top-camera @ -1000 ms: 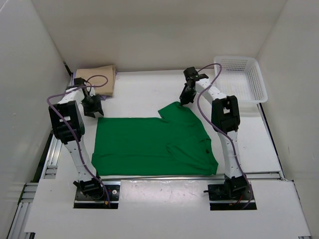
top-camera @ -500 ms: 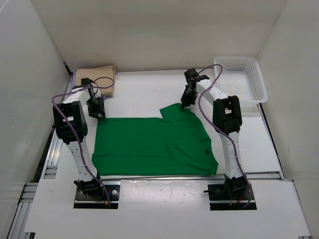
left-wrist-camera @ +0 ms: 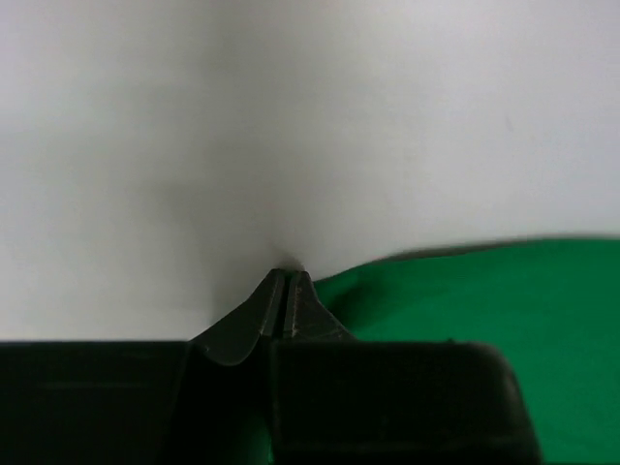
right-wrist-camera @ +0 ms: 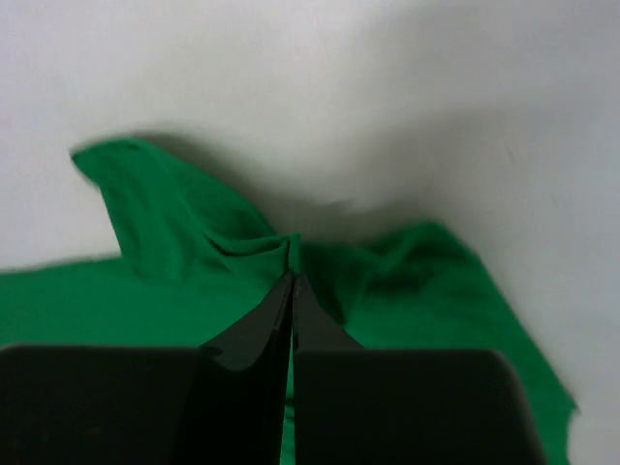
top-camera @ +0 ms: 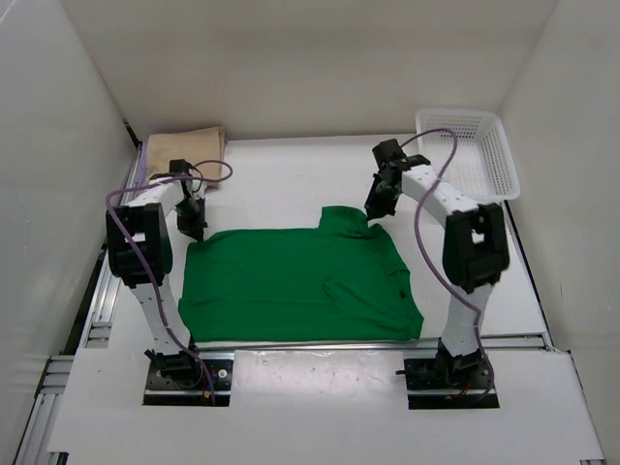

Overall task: Fold and stack the t-shirts
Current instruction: Grap the side of the flattened tshirt furthest away from the robot with both arms, then fold the other side of the tshirt into a rectangle

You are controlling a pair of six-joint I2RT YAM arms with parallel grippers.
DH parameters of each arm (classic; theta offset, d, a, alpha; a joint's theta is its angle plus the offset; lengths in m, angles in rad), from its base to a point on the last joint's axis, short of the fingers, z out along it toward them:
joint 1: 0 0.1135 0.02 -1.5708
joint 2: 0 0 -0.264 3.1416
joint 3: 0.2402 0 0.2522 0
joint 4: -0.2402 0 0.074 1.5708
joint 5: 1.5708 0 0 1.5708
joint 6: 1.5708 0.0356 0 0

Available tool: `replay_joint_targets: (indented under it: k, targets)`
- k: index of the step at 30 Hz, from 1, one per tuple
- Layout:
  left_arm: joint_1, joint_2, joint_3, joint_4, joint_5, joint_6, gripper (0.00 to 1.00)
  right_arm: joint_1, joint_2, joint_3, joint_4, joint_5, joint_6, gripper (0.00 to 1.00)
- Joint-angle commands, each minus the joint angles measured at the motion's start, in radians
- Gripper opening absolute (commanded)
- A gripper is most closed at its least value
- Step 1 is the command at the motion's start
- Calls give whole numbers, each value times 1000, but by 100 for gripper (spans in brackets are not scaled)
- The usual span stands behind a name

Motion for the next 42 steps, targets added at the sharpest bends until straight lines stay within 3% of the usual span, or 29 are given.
replay_joint_targets:
  k: [1, 8, 15, 25, 40, 42]
  targets:
    - [-76, -177, -72, -26, -38, 1, 11, 30, -225, -170, 21, 2, -32, 0]
    - [-161, -420, -314, -26, -184, 1, 11, 51, -689, -600, 20, 47, 32, 0]
    - [-161, -511, -445, -26, -302, 1, 11, 51, -963, -811, -2, 70, 100, 0]
    - [-161, -511, -503, -26, -372, 1, 11, 51, -994, -876, -12, 59, 129, 0]
    - [-161, -562, -499, -35, -369, 1, 11, 51, -1034, -905, -31, 31, 149, 0]
    - [-170, -562, -509, -45, -357, 1, 20, 51, -1034, -914, -31, 31, 149, 0]
